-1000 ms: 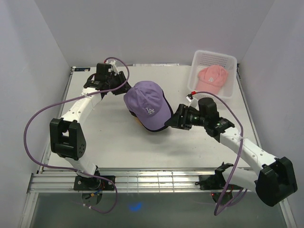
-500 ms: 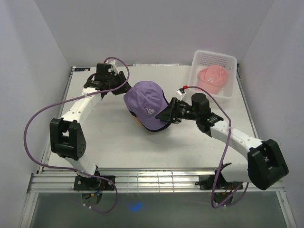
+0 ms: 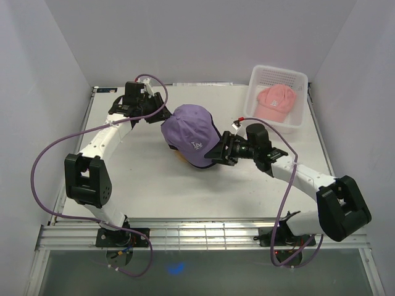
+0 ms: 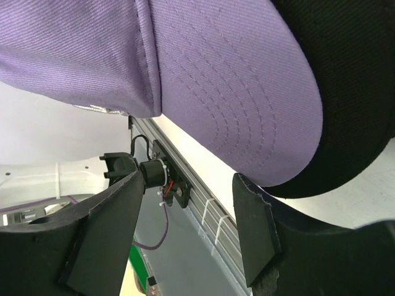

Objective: Stack the hats

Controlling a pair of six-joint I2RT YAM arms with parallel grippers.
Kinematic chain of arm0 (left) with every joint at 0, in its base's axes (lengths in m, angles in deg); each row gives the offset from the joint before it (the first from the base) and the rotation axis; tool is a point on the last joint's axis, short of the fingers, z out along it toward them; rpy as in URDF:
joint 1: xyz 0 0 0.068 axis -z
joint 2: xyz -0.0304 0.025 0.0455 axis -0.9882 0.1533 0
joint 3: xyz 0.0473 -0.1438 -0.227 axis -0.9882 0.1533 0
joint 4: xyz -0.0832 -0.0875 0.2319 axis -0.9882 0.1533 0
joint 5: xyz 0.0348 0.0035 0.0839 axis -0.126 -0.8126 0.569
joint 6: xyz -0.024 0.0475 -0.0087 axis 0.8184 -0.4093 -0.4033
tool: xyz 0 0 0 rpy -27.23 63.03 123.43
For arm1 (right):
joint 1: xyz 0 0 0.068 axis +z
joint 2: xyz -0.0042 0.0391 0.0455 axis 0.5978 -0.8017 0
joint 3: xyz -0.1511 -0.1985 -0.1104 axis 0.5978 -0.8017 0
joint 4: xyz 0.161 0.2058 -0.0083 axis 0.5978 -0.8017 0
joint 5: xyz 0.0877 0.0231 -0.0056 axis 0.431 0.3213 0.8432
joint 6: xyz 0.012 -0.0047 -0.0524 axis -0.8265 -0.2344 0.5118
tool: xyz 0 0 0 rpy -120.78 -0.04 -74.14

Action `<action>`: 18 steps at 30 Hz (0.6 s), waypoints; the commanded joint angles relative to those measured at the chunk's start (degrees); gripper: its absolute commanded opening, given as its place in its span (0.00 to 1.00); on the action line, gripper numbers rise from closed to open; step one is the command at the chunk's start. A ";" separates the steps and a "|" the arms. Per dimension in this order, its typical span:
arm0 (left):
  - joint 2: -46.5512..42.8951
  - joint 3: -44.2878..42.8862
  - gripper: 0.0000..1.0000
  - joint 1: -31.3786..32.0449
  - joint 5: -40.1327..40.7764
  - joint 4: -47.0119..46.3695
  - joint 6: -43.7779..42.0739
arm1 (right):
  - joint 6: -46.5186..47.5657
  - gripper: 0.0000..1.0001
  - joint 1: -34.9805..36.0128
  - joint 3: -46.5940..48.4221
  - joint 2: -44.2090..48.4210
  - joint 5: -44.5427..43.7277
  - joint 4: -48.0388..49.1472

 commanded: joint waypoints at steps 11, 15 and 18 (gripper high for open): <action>0.76 -5.46 0.63 -0.32 4.84 5.36 -2.24 | 3.79 0.67 -1.56 4.66 6.48 -3.51 -9.99; 1.02 -12.04 0.73 -0.49 5.80 7.21 -3.12 | 5.99 0.68 -1.65 10.10 9.99 -3.77 -18.66; 1.89 -16.79 0.79 -0.49 7.47 9.75 -3.83 | 8.80 0.70 -3.58 16.34 12.02 -5.44 -23.43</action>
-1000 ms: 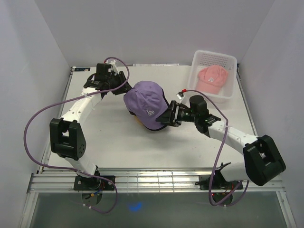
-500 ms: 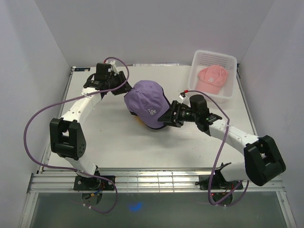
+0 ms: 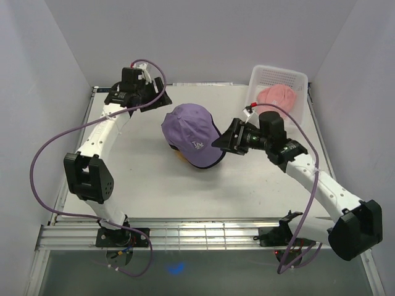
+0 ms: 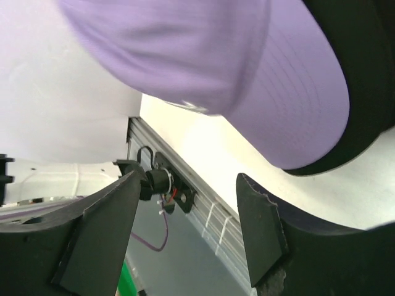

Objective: Stack the hats

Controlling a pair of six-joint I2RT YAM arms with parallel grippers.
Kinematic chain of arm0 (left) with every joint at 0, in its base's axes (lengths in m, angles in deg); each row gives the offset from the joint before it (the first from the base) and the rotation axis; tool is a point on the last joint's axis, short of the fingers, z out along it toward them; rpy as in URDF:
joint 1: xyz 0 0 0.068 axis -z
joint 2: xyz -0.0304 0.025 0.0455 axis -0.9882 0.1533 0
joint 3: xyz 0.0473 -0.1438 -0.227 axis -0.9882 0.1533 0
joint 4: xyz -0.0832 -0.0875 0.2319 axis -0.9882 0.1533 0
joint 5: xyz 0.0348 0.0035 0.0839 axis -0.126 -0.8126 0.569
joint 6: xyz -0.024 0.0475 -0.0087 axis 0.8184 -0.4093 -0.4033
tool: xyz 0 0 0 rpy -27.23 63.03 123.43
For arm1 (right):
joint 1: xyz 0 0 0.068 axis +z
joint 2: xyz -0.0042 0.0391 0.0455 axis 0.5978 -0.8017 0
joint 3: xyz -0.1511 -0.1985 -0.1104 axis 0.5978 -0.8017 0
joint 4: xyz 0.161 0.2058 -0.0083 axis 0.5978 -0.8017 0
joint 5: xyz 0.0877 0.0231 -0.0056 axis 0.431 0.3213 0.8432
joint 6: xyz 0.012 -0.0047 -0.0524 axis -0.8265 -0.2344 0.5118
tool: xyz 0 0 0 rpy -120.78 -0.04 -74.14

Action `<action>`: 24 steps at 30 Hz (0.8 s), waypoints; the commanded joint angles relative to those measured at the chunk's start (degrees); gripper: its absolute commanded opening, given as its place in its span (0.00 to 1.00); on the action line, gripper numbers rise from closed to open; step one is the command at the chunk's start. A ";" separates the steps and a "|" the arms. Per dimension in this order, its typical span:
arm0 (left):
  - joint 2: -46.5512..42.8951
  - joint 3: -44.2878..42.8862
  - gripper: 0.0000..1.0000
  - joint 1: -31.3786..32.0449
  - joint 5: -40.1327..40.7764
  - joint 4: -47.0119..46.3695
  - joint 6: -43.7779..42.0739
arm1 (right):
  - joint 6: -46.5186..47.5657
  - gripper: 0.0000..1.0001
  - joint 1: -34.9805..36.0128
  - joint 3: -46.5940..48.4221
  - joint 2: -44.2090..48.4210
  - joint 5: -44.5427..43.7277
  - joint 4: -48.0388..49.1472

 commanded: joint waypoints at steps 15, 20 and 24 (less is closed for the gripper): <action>-7.13 -10.04 0.85 -0.01 -4.07 1.41 2.86 | 17.44 0.67 -26.70 53.55 -25.57 -20.63 -25.85; -11.18 -6.09 0.85 1.13 -7.85 -0.96 5.94 | 17.18 0.64 -31.10 65.19 -41.57 -24.95 -29.29; -11.71 -6.17 0.84 2.10 -8.12 -0.35 5.50 | 18.15 0.66 -32.42 70.30 -51.06 -27.14 -32.11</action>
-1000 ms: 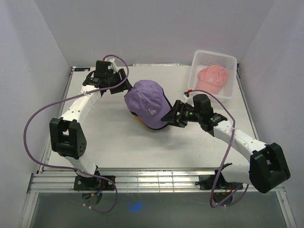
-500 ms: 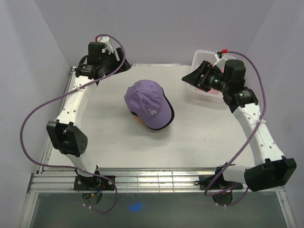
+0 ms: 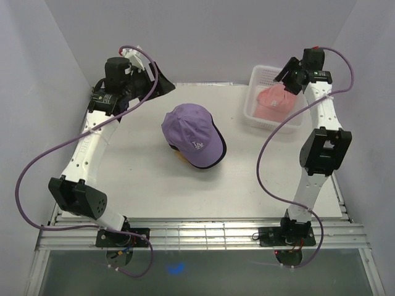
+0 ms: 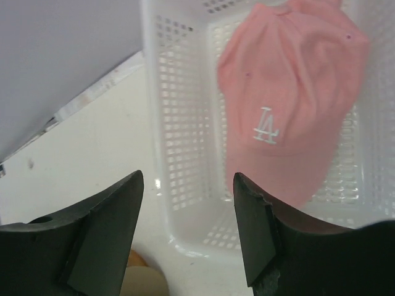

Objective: Stack the hats

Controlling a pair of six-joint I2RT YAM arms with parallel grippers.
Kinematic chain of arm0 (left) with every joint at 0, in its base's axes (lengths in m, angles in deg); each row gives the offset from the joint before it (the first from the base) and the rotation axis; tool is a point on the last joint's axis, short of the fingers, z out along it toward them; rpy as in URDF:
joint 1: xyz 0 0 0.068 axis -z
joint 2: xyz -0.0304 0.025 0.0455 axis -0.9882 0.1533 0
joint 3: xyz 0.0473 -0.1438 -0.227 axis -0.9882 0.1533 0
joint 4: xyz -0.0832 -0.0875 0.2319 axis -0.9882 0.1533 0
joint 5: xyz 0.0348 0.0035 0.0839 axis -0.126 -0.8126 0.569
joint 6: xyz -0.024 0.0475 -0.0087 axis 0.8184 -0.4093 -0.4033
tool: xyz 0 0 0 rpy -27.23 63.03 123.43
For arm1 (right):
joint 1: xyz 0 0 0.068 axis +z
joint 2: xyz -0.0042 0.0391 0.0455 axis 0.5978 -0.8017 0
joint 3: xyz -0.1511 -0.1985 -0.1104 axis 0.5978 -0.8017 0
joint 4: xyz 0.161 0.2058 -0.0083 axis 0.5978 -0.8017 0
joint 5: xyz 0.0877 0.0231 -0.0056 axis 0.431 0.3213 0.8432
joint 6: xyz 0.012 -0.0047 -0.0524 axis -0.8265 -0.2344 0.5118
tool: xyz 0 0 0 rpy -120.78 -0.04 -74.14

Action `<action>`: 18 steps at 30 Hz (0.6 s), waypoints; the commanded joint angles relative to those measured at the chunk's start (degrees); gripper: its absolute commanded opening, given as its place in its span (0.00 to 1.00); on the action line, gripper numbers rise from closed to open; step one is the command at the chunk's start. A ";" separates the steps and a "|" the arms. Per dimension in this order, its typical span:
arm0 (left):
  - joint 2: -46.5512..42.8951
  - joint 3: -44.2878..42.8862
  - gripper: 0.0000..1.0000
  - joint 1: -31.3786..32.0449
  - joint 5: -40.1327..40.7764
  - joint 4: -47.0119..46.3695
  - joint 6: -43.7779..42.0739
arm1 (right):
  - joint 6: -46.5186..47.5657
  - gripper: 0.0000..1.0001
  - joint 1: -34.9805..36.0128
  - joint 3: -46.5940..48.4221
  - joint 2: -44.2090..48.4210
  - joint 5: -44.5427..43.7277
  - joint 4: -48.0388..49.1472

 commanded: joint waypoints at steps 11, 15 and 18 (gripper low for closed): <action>-1.59 0.96 0.84 2.59 -2.37 -1.32 -0.30 | 6.88 0.67 -1.37 5.60 -13.78 -12.24 -2.38; -0.89 0.70 0.84 3.03 -2.02 -1.23 -0.65 | 7.14 0.61 -1.72 9.36 -17.81 -12.42 -2.28; -0.71 0.78 0.84 3.29 -1.67 -1.31 -0.83 | 7.05 0.57 -2.16 9.82 -19.14 -12.42 -0.71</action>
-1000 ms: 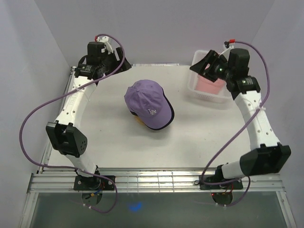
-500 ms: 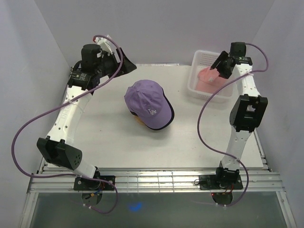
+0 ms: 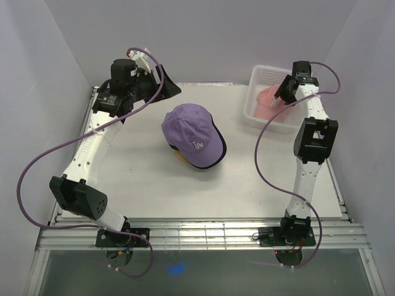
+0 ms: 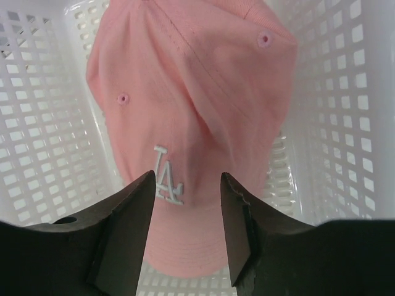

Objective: Stack the hats

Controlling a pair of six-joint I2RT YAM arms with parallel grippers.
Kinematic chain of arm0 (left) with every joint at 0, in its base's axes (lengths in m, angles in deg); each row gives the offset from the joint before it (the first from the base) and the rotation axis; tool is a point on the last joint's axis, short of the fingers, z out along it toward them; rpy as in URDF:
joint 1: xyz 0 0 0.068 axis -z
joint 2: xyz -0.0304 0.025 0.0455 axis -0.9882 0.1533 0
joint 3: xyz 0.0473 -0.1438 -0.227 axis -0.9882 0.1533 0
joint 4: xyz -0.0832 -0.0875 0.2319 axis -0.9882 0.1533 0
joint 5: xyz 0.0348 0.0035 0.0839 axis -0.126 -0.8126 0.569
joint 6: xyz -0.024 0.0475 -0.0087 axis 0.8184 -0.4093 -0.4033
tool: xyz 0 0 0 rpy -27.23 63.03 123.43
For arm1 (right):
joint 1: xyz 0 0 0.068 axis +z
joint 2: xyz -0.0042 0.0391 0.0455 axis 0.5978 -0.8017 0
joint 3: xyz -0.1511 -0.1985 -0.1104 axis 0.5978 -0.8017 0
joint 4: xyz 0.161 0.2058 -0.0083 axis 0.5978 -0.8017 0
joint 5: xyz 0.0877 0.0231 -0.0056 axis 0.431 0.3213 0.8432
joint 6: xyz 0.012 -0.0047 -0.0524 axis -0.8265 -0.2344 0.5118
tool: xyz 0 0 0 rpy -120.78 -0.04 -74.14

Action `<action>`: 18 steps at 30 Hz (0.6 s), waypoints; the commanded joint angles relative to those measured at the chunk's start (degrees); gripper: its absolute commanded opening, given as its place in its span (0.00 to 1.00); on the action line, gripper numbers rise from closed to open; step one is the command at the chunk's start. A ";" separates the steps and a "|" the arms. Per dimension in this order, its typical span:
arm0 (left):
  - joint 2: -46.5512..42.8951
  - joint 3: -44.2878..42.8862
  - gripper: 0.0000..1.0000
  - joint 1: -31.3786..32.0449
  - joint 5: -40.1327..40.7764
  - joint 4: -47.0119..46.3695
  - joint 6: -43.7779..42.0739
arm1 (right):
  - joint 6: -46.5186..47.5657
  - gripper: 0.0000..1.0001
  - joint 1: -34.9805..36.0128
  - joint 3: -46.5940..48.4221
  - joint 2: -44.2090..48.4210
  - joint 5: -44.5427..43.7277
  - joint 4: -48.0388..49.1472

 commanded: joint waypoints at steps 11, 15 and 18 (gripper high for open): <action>0.96 -0.49 0.84 1.28 0.87 -0.44 -1.18 | 1.46 0.50 -0.80 0.25 -2.93 -0.54 6.77; 1.13 -0.49 0.84 1.64 1.22 -0.35 -1.27 | 1.02 0.20 -0.80 1.57 -3.03 0.07 7.56; 1.14 -0.84 0.84 1.81 1.57 -0.27 -1.35 | 0.41 0.08 -0.80 2.09 -0.92 0.86 9.15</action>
